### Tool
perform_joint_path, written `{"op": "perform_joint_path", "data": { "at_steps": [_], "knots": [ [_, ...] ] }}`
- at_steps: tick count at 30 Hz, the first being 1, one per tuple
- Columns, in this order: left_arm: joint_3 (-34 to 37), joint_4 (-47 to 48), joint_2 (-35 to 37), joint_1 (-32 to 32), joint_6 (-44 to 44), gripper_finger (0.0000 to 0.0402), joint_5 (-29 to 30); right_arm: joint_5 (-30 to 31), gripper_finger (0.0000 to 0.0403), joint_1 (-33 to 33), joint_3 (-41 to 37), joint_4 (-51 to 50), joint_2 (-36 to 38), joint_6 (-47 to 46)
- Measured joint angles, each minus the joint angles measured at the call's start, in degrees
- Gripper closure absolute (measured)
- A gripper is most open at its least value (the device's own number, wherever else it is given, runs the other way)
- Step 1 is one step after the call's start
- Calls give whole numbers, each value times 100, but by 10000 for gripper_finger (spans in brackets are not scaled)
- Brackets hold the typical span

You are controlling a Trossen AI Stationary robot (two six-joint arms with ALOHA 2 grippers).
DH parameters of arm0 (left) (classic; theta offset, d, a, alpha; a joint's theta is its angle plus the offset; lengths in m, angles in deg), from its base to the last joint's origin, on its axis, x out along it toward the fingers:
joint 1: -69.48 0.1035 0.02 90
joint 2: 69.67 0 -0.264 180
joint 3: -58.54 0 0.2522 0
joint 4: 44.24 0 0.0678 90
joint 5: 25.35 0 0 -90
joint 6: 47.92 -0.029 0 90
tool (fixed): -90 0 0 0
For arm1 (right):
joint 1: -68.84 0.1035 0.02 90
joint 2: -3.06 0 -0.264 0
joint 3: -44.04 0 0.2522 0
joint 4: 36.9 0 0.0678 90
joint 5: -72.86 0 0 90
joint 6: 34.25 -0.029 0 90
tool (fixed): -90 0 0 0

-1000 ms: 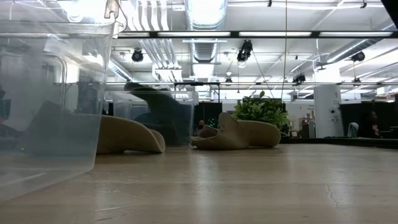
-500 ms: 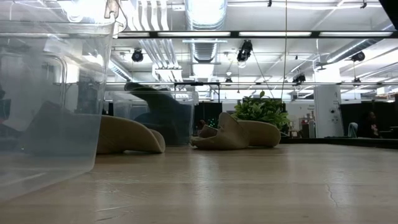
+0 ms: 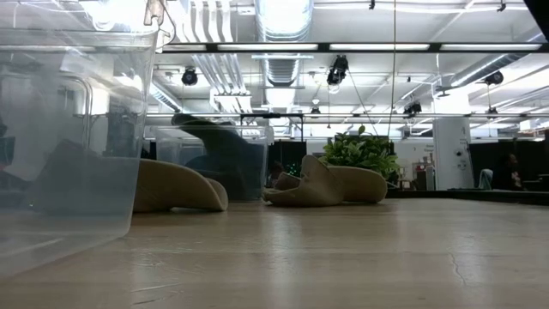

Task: Pick & Place hat
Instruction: Put the bottom brown cap in the bottom transparent bin, then put the top brown cap in the bottom transparent bin

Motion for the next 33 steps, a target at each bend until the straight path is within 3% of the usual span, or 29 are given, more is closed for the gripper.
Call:
{"op": "perform_joint_path", "data": {
  "at_steps": [11,15,18,29,33],
  "knots": [
    [0,242,0,1,2,255,86,59,229,7,-139,418,4,-50],
    [0,300,0,2,2,255,107,68,192,-15,-77,420,9,-48],
    [0,297,0,0,2,255,107,131,178,-24,-2,416,57,2],
    [0,592,-2,0,4,255,107,1701,182,9,104,-1351,70,-276],
    [0,737,-11,0,7,255,107,1965,184,56,-121,-1465,70,-149]
  ]
}}
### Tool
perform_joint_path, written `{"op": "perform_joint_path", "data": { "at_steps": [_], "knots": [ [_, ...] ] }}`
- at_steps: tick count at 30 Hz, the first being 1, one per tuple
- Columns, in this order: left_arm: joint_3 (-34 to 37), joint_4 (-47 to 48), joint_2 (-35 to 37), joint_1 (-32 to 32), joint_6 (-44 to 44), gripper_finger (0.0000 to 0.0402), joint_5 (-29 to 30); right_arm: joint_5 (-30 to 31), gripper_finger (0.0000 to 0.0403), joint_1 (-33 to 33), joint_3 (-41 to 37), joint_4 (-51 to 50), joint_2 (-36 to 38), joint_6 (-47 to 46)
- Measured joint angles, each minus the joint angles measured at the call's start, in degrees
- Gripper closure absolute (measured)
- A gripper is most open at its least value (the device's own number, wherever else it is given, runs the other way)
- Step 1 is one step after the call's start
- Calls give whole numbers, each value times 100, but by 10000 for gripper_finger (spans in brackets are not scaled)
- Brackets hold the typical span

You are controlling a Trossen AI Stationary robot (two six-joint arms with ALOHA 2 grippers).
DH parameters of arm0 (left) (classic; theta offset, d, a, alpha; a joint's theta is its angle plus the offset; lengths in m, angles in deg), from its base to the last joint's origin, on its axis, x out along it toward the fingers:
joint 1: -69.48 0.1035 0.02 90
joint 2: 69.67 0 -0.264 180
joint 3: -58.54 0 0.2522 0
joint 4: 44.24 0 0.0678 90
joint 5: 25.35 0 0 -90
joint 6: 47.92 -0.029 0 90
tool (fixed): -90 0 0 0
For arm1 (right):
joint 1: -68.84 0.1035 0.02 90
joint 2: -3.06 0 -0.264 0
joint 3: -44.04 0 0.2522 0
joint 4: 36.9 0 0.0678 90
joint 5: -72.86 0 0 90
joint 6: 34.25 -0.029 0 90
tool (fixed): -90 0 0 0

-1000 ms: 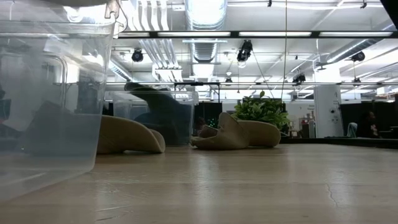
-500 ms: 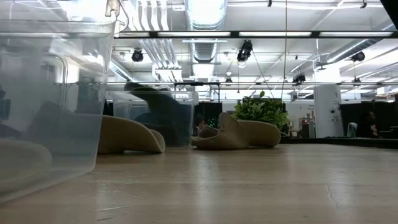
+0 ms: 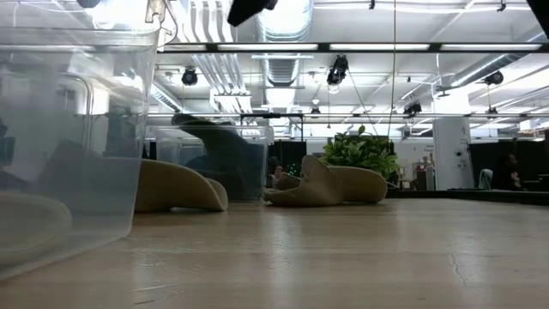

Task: Pick & Place hat
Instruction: Put the top brown cap in the bottom transparent bin

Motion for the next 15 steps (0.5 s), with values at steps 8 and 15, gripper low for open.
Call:
{"op": "perform_joint_path", "data": {
  "at_steps": [8,15],
  "knots": [
    [0,152,0,2,-1,255,0,566,184,48,-594,-44,4,170],
    [22,503,0,2,31,255,2,1202,184,152,-1188,-433,25,-187]
  ]
}}
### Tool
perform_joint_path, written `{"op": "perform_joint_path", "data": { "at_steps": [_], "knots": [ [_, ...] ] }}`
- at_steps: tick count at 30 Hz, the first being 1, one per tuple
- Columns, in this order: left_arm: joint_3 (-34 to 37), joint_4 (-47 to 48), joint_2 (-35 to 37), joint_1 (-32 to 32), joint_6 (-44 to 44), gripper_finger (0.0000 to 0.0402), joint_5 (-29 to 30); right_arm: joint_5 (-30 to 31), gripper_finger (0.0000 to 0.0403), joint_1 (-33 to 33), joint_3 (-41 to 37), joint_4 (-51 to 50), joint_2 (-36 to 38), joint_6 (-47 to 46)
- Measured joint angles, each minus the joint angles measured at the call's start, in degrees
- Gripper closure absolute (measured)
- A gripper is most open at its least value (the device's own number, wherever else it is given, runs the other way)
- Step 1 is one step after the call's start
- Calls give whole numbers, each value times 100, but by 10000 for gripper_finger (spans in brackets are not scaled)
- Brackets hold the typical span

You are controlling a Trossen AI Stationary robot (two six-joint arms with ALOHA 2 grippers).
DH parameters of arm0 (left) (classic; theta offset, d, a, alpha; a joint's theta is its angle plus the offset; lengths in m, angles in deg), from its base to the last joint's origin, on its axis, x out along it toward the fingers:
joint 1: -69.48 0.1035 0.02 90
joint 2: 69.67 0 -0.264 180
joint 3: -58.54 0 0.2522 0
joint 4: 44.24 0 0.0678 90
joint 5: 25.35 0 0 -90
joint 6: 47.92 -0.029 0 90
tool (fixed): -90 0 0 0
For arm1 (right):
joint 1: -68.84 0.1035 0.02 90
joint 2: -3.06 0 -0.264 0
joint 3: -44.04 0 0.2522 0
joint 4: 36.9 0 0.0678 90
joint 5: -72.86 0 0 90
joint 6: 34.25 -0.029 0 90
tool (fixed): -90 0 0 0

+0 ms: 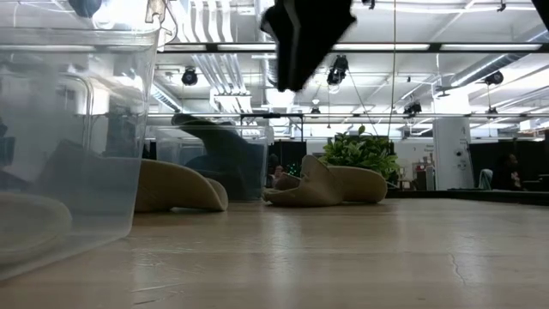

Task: Pick & Place hat
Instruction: Put the top brown cap in the bottom transparent bin

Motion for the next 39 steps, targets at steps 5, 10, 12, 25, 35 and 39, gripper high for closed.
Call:
{"op": "perform_joint_path", "data": {
  "at_steps": [5,10,12,25,35,39],
  "knots": [
    [111,-17,-1,-1,4,255,0,509,184,-12,-518,-366,145,-486],
    [232,-125,-9,-2,13,255,2,818,184,0,-1286,-277,497,-827],
    [253,-169,-9,0,13,255,9,1169,184,0,-1686,-169,722,-944],
    [262,-240,-57,-1,-7,255,66,1884,184,-418,-4451,2277,2538,-888],
    [262,-330,-207,-2,-26,255,63,1910,184,-1328,-5356,2841,2578,-518],
    [262,-399,-278,-2,-33,255,63,1868,184,-1690,-5590,3141,2580,-251]
  ]
}}
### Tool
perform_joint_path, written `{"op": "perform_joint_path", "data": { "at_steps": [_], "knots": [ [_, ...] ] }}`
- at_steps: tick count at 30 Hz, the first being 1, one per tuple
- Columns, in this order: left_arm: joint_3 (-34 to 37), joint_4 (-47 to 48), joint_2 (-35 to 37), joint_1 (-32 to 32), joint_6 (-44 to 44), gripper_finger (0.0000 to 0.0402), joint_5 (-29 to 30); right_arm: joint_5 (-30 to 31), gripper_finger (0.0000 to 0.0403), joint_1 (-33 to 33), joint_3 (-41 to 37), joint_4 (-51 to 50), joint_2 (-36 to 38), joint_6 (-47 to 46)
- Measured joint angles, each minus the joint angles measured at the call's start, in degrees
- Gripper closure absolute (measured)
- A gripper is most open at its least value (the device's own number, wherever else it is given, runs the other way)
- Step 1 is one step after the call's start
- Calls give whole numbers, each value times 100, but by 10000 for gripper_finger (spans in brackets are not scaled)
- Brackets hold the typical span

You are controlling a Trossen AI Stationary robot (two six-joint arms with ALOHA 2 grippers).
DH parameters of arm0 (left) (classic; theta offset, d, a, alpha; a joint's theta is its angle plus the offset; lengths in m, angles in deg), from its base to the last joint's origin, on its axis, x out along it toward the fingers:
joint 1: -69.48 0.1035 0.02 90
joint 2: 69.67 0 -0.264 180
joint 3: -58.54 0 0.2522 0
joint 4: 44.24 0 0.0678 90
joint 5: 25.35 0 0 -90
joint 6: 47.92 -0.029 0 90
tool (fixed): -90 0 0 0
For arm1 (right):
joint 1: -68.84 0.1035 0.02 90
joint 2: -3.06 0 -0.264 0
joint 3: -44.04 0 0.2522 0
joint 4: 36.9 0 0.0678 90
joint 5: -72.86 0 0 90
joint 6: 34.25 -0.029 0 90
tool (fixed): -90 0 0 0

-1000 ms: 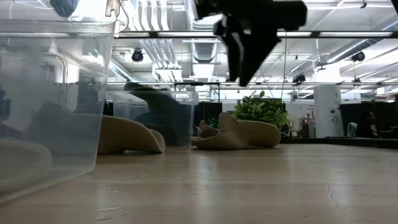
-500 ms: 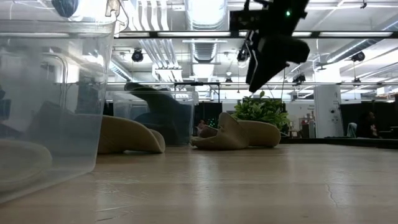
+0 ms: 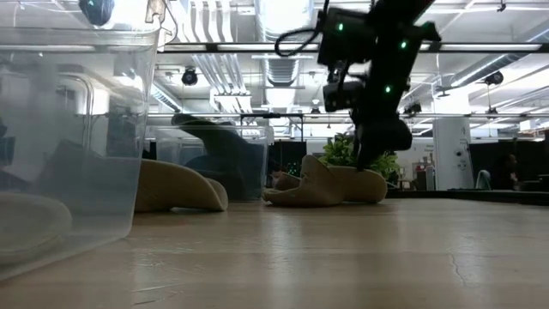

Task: Pick & Place hat
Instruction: Put the top brown cap in the bottom transparent bin

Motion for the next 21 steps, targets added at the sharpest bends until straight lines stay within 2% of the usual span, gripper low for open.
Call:
{"op": "perform_joint_path", "data": {
  "at_steps": [6,12,16,21],
  "knots": [
    [0,-4,-87,2,5,255,-2,-230,184,-305,-244,599,-41,483],
    [0,-6,-140,2,9,255,-1,-470,201,-444,-411,767,-44,439],
    [0,-6,-181,2,13,255,-2,-522,251,-456,-515,784,-46,376],
    [0,-8,-240,1,22,255,-2,-520,358,-450,-534,779,-46,196]
  ]
}}
